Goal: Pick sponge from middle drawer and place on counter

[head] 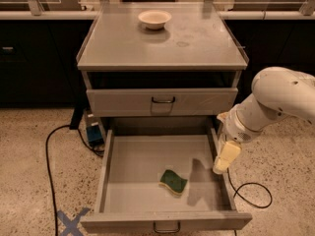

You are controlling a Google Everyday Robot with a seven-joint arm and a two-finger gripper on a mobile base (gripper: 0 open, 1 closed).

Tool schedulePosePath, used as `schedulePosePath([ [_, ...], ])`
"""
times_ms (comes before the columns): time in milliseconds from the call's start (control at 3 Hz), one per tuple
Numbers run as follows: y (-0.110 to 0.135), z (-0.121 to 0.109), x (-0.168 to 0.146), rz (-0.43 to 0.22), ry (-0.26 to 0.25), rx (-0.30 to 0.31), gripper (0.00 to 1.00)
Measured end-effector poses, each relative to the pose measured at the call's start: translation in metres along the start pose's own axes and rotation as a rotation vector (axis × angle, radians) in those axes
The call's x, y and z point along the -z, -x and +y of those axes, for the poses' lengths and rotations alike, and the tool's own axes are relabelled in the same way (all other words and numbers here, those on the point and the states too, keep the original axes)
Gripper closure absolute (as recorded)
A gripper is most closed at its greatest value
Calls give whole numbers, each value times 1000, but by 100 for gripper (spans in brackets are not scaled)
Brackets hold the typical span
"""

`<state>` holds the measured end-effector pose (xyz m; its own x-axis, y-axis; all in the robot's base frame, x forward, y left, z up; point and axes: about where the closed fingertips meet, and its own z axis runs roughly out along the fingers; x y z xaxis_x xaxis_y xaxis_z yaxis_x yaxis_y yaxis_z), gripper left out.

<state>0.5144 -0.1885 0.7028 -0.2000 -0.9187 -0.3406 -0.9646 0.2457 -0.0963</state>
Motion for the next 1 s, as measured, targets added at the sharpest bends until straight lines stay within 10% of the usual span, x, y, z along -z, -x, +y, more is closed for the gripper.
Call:
schedulePosePath([
  [1000, 10, 24, -53, -46, 53, -16, 0],
])
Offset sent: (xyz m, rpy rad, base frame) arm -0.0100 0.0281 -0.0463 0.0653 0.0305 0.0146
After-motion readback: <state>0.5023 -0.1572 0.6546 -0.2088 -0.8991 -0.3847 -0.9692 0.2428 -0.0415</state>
